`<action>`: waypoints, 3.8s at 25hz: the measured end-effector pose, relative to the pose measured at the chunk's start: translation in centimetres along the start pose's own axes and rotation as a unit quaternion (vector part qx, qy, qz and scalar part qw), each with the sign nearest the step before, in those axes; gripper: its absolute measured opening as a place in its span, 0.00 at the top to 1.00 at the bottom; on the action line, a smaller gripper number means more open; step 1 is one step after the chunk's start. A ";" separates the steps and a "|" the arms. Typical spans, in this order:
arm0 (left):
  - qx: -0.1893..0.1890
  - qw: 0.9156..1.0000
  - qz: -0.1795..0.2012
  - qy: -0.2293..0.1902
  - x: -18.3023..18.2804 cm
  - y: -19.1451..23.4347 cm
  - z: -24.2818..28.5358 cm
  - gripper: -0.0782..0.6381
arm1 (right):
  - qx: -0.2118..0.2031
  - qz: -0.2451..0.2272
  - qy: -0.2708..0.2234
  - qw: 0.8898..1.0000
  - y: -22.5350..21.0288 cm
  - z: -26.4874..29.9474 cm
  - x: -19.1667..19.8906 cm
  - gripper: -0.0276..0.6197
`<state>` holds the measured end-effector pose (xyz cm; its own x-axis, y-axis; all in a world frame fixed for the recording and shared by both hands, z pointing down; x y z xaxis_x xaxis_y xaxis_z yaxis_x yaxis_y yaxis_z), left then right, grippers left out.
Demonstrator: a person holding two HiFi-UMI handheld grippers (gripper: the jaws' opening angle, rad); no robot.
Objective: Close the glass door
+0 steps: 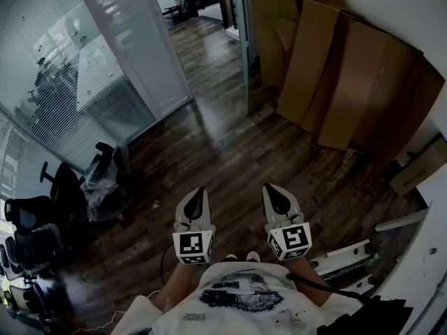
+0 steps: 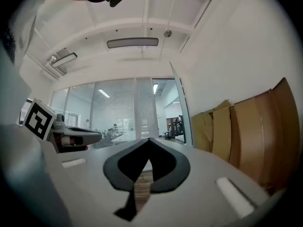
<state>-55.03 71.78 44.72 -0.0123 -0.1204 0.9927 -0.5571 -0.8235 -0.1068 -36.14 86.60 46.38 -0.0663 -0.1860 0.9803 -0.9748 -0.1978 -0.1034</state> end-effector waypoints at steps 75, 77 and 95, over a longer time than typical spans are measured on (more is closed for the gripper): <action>0.031 0.999 -0.011 0.017 6.4 16.1 37.2 0.89 | 0.037 -0.014 0.066 0.997 -14.8 36.1 7.9 0.95; 0.031 0.999 -0.010 0.023 6.6 16.0 39.1 0.89 | 0.035 -0.009 0.067 0.997 -16.2 37.6 8.2 0.95; 0.045 0.998 0.031 0.016 5.8 11.0 57.7 0.89 | 0.016 0.005 0.074 0.997 -31.9 48.9 8.1 0.95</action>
<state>-13.32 29.98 46.01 -0.0715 -0.1568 0.9850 -0.4771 -0.8619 -0.1719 4.84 44.30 49.43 -0.1091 -0.0441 0.9931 -0.9669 -0.2271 -0.1163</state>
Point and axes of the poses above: the fingertips, and each gripper's own axes: z forward along the fingers, y to its left, x out of its underside, the point moved 10 cm from there along -z, backward along the fingers, and after that the axes turned 8 degrees about -y, right-handed, at the moved point
